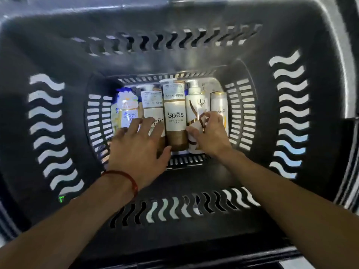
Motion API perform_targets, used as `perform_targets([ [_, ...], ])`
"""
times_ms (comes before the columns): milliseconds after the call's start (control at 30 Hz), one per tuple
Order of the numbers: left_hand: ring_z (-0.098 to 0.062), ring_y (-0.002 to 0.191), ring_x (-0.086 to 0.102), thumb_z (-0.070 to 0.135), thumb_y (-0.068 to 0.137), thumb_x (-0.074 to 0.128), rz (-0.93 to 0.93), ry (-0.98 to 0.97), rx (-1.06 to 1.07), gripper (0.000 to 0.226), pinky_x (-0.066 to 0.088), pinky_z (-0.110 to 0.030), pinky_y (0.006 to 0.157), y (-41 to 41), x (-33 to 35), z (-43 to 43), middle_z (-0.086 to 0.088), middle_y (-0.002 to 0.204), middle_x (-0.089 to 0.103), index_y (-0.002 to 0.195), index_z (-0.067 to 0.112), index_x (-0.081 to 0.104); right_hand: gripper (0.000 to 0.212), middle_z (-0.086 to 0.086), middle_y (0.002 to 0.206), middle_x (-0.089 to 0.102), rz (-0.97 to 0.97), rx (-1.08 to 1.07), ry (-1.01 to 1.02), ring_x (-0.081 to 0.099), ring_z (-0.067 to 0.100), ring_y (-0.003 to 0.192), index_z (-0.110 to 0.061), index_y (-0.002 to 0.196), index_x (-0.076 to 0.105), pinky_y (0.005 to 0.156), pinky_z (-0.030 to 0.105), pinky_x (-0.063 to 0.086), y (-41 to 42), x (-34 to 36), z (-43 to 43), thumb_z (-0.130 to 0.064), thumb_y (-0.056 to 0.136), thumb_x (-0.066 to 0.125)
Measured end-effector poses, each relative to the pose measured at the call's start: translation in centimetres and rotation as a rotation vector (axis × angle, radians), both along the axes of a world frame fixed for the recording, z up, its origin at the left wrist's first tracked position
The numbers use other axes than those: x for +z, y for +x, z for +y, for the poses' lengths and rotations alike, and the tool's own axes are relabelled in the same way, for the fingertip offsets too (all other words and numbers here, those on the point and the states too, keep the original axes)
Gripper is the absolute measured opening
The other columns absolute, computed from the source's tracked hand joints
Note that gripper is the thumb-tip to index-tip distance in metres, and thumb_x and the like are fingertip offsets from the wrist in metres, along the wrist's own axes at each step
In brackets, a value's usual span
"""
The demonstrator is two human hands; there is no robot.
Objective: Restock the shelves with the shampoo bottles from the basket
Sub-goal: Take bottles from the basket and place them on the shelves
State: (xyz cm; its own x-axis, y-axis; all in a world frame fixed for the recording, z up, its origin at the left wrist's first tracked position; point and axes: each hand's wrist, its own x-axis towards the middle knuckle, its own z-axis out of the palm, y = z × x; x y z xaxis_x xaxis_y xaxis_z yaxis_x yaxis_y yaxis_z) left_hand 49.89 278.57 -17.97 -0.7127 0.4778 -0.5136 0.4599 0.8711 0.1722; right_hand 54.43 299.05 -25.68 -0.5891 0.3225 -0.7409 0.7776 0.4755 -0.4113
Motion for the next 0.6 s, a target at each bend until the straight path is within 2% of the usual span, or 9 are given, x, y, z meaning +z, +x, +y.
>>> perform_targets([
  [67,-0.029,0.129,0.051,0.056,0.089,0.049,-0.018,-0.011,-0.006,0.060,0.048,-0.049,0.095,0.1,-0.8,0.0,-0.004,0.139,0.057,0.136,0.020,0.057,0.078,0.008,0.148,0.044,-0.020,-0.066,-0.016,0.048,0.027,0.136,-0.012,0.149,0.039,0.115,0.043,0.045,0.0,-1.4,0.1,-0.041,0.090,0.080],
  [167,-0.031,0.129,0.052,0.053,0.089,0.057,-0.038,-0.009,0.007,0.059,0.049,-0.049,0.094,0.0,-1.7,0.1,-0.006,0.139,0.058,0.136,0.018,0.059,0.067,0.007,0.137,0.045,-0.048,-0.049,-0.038,0.051,0.025,0.127,-0.010,0.142,0.044,0.106,0.035,0.045,0.0,-2.3,0.3,-0.039,0.092,0.079],
  [267,-0.032,0.123,0.055,0.049,0.090,0.059,-0.102,0.032,0.085,0.058,0.052,-0.047,0.088,-0.2,-2.4,0.5,-0.007,0.138,0.058,0.138,0.016,0.055,0.057,0.006,0.131,0.052,-0.063,-0.017,-0.060,0.056,0.025,0.120,-0.010,0.134,0.046,0.105,0.040,0.050,0.0,-2.4,0.8,-0.034,0.093,0.077],
  [333,-0.030,0.126,0.053,0.045,0.094,0.059,-0.224,0.119,0.251,0.059,0.051,-0.044,0.092,-0.2,-3.0,1.1,-0.006,0.143,0.052,0.145,0.018,0.047,0.049,0.004,0.121,0.060,-0.074,-0.022,-0.085,0.062,0.021,0.109,-0.015,0.126,0.046,0.091,0.036,0.056,0.3,-2.2,1.2,-0.032,0.093,0.078],
  [367,-0.029,0.129,0.052,0.040,0.095,0.061,-0.306,0.181,0.356,0.060,0.048,-0.042,0.097,-0.2,-3.5,1.6,-0.006,0.145,0.051,0.147,0.018,0.044,0.046,-0.002,0.110,0.062,-0.077,-0.038,-0.094,0.064,0.015,0.099,-0.020,0.121,0.044,0.078,0.026,0.056,0.5,-2.0,1.6,-0.032,0.092,0.078],
  [433,-0.027,0.130,0.053,0.030,0.095,0.065,-0.457,0.291,0.516,0.058,0.046,-0.038,0.106,-0.4,-4.4,2.9,-0.008,0.144,0.052,0.147,0.016,0.044,0.043,-0.015,0.094,0.057,-0.072,-0.075,-0.097,0.059,0.000,0.081,-0.028,0.114,0.040,0.055,0.008,0.046,1.1,-1.4,2.2,-0.032,0.093,0.077],
  [467,-0.027,0.128,0.055,0.026,0.094,0.066,-0.507,0.322,0.564,0.055,0.046,-0.040,0.108,-0.5,-4.8,3.7,-0.009,0.142,0.054,0.144,0.015,0.045,0.043,-0.017,0.092,0.055,-0.059,-0.096,-0.105,0.056,-0.004,0.078,-0.030,0.112,0.038,0.048,0.007,0.044,1.5,-1.0,2.5,-0.031,0.094,0.077],
  [600,-0.030,0.120,0.056,0.023,0.093,0.066,-0.454,0.302,0.705,0.052,0.048,-0.043,0.102,-0.2,-5.8,6.1,-0.012,0.134,0.052,0.140,0.013,0.046,0.047,-0.018,0.095,0.053,0.009,-0.199,-0.110,0.053,-0.007,0.079,-0.033,0.115,0.034,0.048,0.008,0.044,2.0,-0.1,3.3,-0.028,0.094,0.076],
])
